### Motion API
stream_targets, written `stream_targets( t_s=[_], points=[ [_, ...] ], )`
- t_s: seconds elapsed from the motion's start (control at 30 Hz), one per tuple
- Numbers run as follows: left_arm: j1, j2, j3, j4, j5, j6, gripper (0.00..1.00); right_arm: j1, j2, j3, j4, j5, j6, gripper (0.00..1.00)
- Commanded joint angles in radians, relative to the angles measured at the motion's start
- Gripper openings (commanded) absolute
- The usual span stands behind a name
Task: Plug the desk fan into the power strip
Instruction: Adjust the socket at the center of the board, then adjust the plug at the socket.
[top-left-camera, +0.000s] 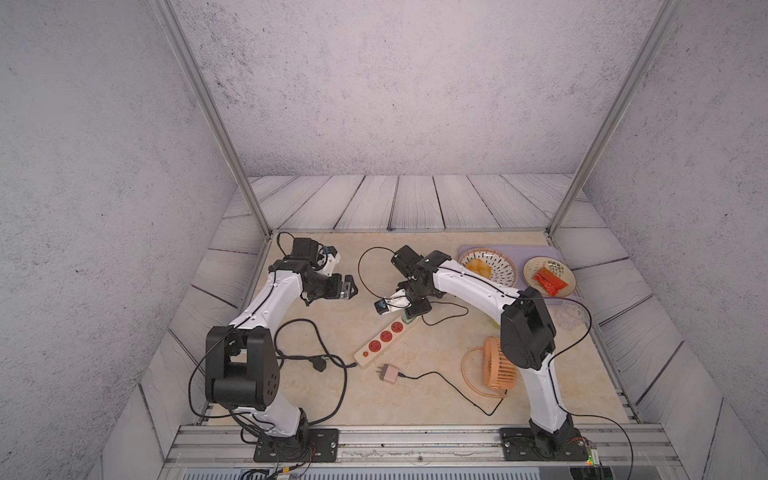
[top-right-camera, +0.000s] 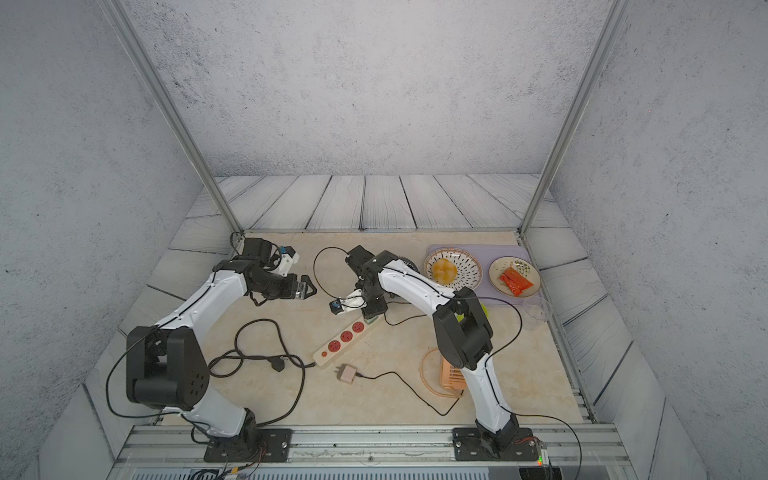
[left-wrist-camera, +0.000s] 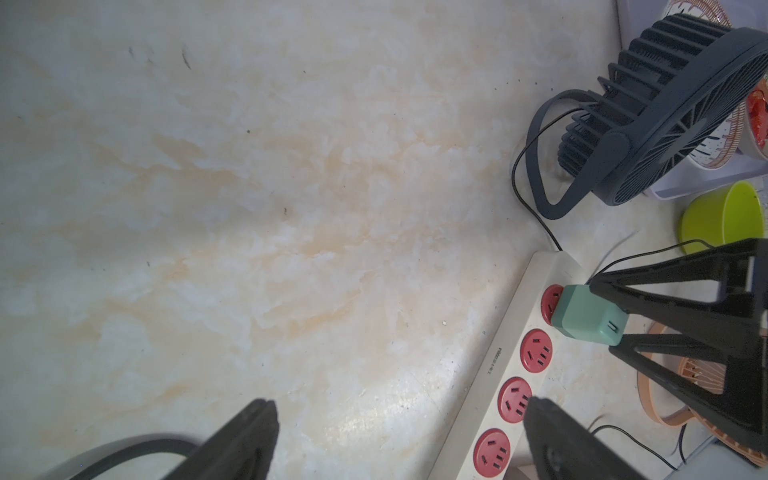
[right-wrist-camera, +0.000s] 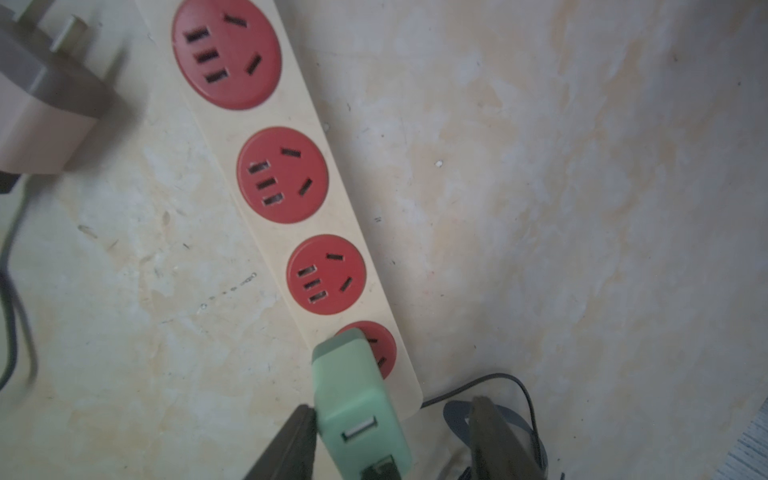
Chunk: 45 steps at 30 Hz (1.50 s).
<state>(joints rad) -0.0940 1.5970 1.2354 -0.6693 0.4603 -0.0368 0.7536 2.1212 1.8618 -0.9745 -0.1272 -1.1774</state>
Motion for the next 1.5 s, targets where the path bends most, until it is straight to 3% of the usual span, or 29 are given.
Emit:
stream_targets(
  t_s=[0.0,0.47,0.6,0.7,0.97,1.17,1.47],
  points=[
    [-0.003,-0.017,-0.005,-0.004,0.009,0.012,0.99,-0.011,-0.048,-0.010,-0.023,-0.022,-0.009,0.53],
    [-0.004,-0.026,-0.011,0.000,0.008,0.012,1.00,0.002,-0.059,-0.160,0.025,-0.087,0.037,0.30],
    [-0.004,-0.020,-0.006,-0.002,0.014,0.011,0.99,0.007,-0.090,-0.197,0.042,-0.088,0.105,0.17],
    [-0.004,-0.021,-0.005,-0.003,0.017,0.011,0.99,0.009,-0.104,-0.191,0.015,-0.082,0.174,0.01],
    [-0.003,-0.021,-0.010,0.001,0.018,0.012,0.99,0.036,-0.108,-0.236,-0.060,-0.029,0.375,0.00],
    [-0.004,-0.019,-0.007,-0.001,0.014,0.014,0.99,0.099,-0.013,-0.287,0.024,0.220,0.551,0.00],
    [-0.003,-0.016,-0.011,0.003,0.012,0.015,0.99,0.128,0.033,-0.450,0.205,0.227,0.599,0.00]
  ],
)
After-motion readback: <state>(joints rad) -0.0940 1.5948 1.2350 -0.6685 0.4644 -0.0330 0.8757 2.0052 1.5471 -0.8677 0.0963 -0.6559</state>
